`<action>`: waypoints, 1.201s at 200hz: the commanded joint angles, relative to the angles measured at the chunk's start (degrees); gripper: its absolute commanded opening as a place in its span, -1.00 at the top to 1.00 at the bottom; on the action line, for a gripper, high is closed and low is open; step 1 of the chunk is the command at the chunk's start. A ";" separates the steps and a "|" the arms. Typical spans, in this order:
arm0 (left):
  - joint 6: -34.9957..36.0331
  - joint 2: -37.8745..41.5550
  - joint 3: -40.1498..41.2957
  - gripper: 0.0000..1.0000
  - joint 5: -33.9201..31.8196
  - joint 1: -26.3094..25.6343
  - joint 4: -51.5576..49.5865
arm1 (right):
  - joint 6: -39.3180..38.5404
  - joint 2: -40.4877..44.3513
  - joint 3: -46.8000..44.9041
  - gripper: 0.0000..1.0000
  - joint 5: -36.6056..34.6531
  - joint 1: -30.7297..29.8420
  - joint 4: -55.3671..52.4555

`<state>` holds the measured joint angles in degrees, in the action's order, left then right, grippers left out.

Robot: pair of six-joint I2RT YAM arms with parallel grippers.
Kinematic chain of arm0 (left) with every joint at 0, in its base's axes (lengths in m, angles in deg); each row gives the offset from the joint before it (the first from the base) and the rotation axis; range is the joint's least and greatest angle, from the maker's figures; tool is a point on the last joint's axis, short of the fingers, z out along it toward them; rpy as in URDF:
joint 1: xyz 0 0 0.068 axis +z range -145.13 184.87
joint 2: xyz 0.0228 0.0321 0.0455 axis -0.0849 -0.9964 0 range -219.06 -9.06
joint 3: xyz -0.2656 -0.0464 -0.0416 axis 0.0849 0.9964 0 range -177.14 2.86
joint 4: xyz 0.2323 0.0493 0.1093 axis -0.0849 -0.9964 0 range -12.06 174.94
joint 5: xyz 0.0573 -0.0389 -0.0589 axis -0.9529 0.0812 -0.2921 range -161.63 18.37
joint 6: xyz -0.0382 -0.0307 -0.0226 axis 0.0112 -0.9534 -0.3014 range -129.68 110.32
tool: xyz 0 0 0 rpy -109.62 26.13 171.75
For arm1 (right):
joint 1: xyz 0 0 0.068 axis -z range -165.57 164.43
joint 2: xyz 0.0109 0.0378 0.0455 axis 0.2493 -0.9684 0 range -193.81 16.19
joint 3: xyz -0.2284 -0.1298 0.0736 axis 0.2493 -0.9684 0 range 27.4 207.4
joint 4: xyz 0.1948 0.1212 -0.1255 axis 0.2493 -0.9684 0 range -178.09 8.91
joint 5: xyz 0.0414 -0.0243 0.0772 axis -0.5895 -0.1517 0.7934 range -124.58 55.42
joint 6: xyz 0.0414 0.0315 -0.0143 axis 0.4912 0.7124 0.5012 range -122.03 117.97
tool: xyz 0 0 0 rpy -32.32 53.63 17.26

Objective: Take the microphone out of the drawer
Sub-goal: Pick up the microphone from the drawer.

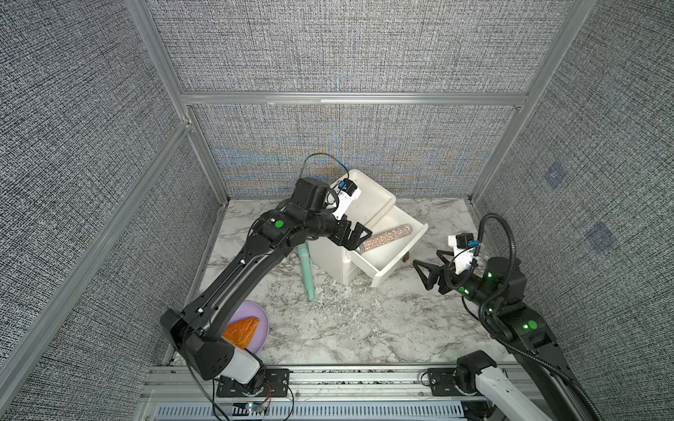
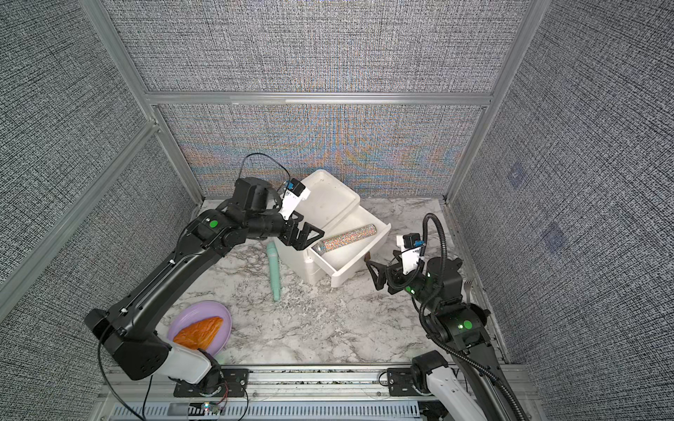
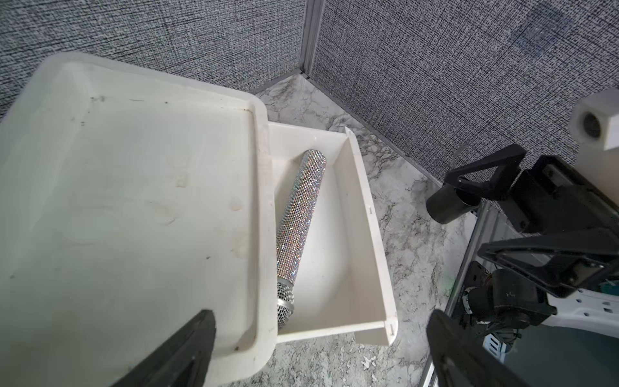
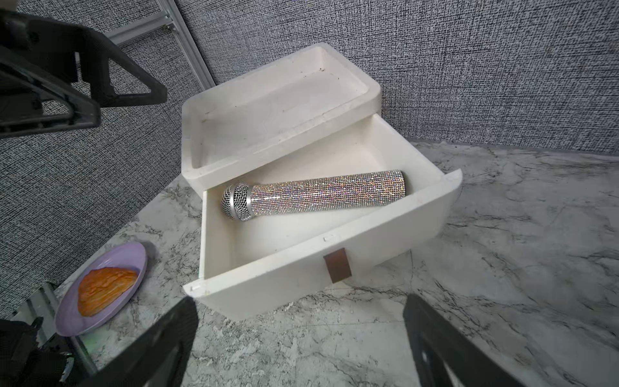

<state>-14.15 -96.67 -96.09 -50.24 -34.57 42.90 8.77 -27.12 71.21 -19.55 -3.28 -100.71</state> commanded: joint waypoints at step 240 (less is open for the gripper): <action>13.61 -41.14 -44.16 -0.08 -7.00 -8.28 -21.69 | 2.24 9.90 -1.53 -0.95 -7.47 -0.06 -5.03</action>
<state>-2.10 -135.79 -137.95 -56.65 -42.77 25.78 10.28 -17.21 69.38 -26.17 -3.28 -105.45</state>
